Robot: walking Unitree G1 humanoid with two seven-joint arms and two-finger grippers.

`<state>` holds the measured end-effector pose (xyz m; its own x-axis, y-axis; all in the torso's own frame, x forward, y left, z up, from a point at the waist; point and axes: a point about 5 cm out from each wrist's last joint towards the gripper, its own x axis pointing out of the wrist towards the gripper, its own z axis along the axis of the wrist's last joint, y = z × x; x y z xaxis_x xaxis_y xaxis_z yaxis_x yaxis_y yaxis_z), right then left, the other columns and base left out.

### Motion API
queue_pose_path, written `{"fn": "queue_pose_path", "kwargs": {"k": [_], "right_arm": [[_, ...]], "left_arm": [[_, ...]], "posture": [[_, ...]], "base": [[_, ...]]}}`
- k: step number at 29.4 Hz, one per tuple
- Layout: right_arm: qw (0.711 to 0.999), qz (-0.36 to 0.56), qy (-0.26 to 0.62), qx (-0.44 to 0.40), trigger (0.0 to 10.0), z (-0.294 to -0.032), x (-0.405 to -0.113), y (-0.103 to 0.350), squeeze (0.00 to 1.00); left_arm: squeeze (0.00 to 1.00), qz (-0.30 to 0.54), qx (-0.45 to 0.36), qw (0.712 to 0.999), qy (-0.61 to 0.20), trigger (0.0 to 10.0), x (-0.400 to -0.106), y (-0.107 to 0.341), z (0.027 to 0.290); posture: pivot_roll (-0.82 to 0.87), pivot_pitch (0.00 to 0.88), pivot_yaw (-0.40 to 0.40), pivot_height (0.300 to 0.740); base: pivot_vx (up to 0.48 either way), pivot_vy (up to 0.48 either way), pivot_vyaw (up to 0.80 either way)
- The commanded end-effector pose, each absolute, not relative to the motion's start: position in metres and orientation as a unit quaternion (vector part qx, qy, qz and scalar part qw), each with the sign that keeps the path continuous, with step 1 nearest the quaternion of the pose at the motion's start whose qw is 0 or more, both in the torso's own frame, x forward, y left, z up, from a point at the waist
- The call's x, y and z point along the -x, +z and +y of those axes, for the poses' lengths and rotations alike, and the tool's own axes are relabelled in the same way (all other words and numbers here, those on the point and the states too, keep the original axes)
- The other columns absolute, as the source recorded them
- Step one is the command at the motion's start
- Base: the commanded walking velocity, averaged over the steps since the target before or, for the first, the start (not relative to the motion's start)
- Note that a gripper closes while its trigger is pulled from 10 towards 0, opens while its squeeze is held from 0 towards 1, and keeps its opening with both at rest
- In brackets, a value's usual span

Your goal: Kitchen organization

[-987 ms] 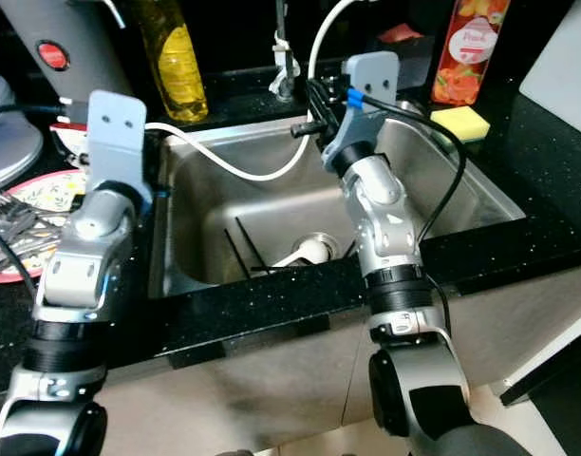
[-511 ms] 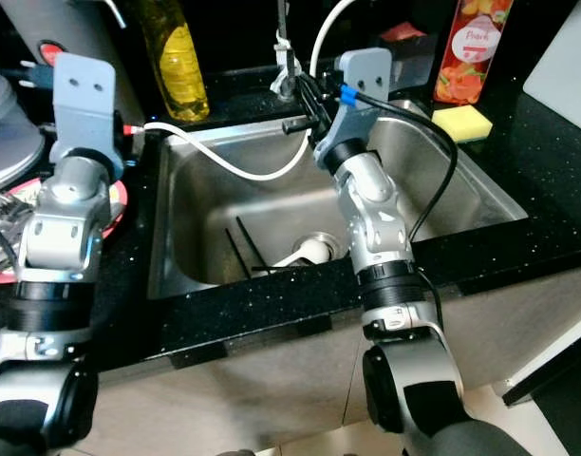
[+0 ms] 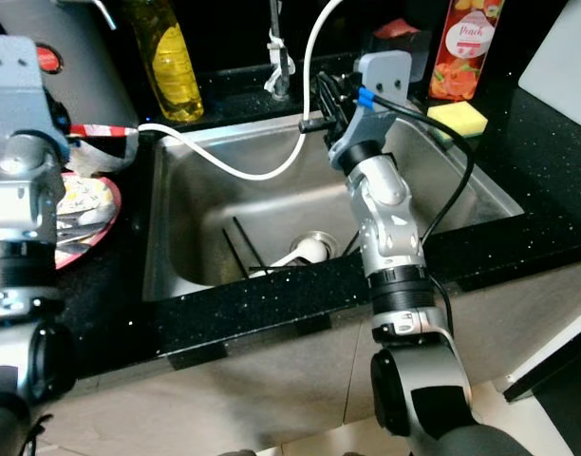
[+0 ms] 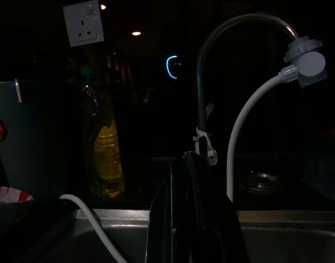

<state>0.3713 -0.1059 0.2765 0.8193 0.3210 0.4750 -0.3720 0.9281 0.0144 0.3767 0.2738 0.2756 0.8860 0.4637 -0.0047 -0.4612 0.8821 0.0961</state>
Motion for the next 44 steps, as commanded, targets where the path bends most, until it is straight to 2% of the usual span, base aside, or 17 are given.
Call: {"fn": "queue_pose_path", "kwargs": {"k": [1, 6, 7, 9, 10, 14, 16, 24, 25, 26, 27, 28, 29, 30, 31, 44], "right_arm": [[0.952, -0.242, 0.181, -0.053, 10.0, -0.105, -0.369, 0.277, 0.0], [0.953, -0.239, 0.177, -0.051, 10.0, -0.107, -0.369, 0.276, 0.0], [0.953, -0.24, 0.178, -0.051, 10.0, -0.107, -0.369, 0.277, 0.0], [0.953, -0.241, 0.178, -0.051, 10.0, -0.107, -0.368, 0.278, 0.0], [0.953, -0.241, 0.178, -0.051, 10.0, -0.107, -0.368, 0.278, 0.0], [0.953, -0.24, 0.178, -0.051, 10.0, -0.106, -0.368, 0.277, 0.0], [0.954, -0.238, 0.174, -0.052, 10.0, -0.108, -0.366, 0.275, 0.0], [0.956, -0.233, 0.172, -0.05, 10.0, -0.11, -0.367, 0.274, 0.0], [0.955, -0.234, 0.174, -0.05, 10.0, -0.108, -0.368, 0.275, 0.0], [0.955, -0.234, 0.176, -0.05, 10.0, -0.108, -0.368, 0.275, 0.0], [0.954, -0.235, 0.178, -0.05, 10.0, -0.106, -0.369, 0.276, 0.0], [0.954, -0.235, 0.178, -0.05, 10.0, -0.106, -0.369, 0.276, 0.0], [0.954, -0.235, 0.18, -0.05, 10.0, -0.105, -0.369, 0.277, 0.0], [0.954, -0.235, 0.181, -0.049, 10.0, -0.105, -0.37, 0.277, 0.0], [0.953, -0.236, 0.182, -0.049, 10.0, -0.104, -0.37, 0.278, 0.0], [0.953, -0.237, 0.18, -0.045, 10.0, -0.108, -0.369, 0.279, 0.0]], "left_arm": [[1.0, 0.012, -0.024, 0.967, 0.255, 10.0, -0.378, 0.278, 0.285], [1.0, 0.023, 0.019, 0.966, 0.258, 10.0, -0.384, 0.276, 0.288], [1.0, 0.028, 0.063, 0.965, 0.255, 10.0, -0.387, 0.276, 0.292], [1.0, 0.032, 0.096, 0.963, 0.249, 10.0, -0.389, 0.276, 0.294], [0.0, 0.041, 0.125, 0.958, 0.254, 10.0, -0.389, 0.272, 0.298], [0.0, 0.064, 0.186, 0.945, 0.262, 10.0, -0.389, 0.263, 0.303], [0.0, 0.101, 0.209, 0.929, 0.288, 10.0, -0.387, 0.246, 0.305], [0.0, 0.138, 0.233, 0.899, 0.343, 10.0, -0.379, 0.226, 0.308], [0.0, 0.142, 0.237, 0.895, 0.351, 8.5, -0.378, 0.222, 0.309], [0.0, 0.145, 0.239, 0.892, 0.356, 8.5, -0.377, 0.22, 0.31], [0.0, 0.15, 0.242, 0.886, 0.366, 4.7, -0.375, 0.216, 0.313], [0.0, 0.15, 0.242, 0.886, 0.366, 4.7, -0.375, 0.216, 0.313], [0.0, 0.156, 0.243, 0.88, 0.376, 1.3, -0.373, 0.212, 0.314], [0.0, 0.162, 0.244, 0.877, 0.382, 0.4, -0.371, 0.208, 0.316], [0.0, 0.168, 0.244, 0.873, 0.389, 0.0, -0.37, 0.204, 0.317], [0.0, 0.176, 0.261, 0.873, 0.373, 0.0, -0.369, 0.191, 0.314]], "posture": [[0.03, 0.0, 0.125, 0.74], [0.03, 0.0, 0.125, 0.74], [0.02, 0.0, 0.124, 0.74], [0.02, 0.0, 0.126, 0.74], [0.02, 0.0, 0.129, 0.74], [0.02, 0.0, 0.135, 0.74], [0.01, 0.0, 0.136, 0.74], [0.02, 0.0, 0.129, 0.74], [0.03, 0.0, 0.123, 0.74], [0.03, 0.0, 0.121, 0.74], [0.03, 0.0, 0.119, 0.74], [0.03, 0.0, 0.119, 0.74], [0.03, 0.0, 0.117, 0.74], [0.04, 0.0, 0.115, 0.74], [0.04, 0.0, 0.115, 0.74], [0.0, 0.0, 0.12, 0.74]], "base": [[0.0, 0.0, 0.0], [0.0, 0.0, 0.0], [0.0, 0.0, 0.0], [0.0, 0.0, 0.0], [0.0, 0.0, 0.0], [0.0, 0.0, 0.0], [0.0, 0.0, 0.0], [0.0, 0.0, 0.0], [0.0, 0.0, 0.0], [0.0, 0.0, 0.0], [0.0, 0.0, 0.0], [0.0, 0.0, 0.0], [0.0, 0.0, 0.0], [0.0, 0.0, 0.0], [0.0, 0.0, 0.0], [0.0, 0.0, 0.0]]}}
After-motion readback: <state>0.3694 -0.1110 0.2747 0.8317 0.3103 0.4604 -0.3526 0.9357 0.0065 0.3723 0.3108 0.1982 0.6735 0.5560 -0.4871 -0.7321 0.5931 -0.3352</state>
